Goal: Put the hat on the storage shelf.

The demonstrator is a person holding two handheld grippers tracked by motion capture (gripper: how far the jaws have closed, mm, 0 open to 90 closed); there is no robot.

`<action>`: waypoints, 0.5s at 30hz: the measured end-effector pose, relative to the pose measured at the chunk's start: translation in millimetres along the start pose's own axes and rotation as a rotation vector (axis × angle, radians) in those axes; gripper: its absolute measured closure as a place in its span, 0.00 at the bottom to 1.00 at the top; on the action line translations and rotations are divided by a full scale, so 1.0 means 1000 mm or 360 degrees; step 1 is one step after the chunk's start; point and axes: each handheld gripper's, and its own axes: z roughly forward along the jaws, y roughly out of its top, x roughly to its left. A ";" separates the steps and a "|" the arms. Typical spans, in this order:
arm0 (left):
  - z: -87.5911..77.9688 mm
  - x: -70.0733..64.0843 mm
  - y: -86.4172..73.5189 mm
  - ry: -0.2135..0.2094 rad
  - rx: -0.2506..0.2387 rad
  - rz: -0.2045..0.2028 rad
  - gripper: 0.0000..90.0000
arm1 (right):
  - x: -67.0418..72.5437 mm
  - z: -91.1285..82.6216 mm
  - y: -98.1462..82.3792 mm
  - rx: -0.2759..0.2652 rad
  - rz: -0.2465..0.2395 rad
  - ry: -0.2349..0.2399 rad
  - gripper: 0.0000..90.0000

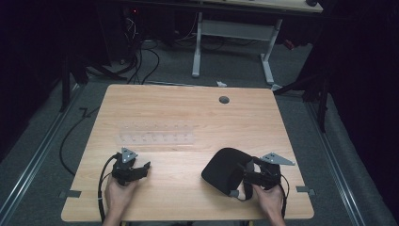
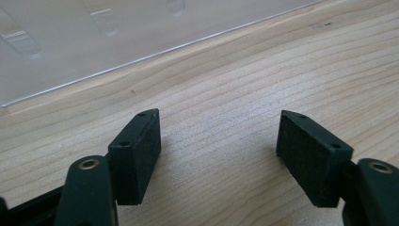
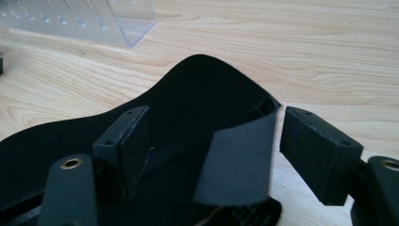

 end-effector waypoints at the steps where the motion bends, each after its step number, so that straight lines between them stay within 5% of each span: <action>1: 0.000 0.000 0.000 0.0000 0.0000 0.0000 0.35 | 0.000 0.003 0.000 0.0008 -0.0004 0.0007 0.28; 15: 0.000 0.000 0.000 0.0001 -0.0001 -0.0002 0.34 | -0.003 0.023 -0.005 0.0075 0.0047 0.0117 0.36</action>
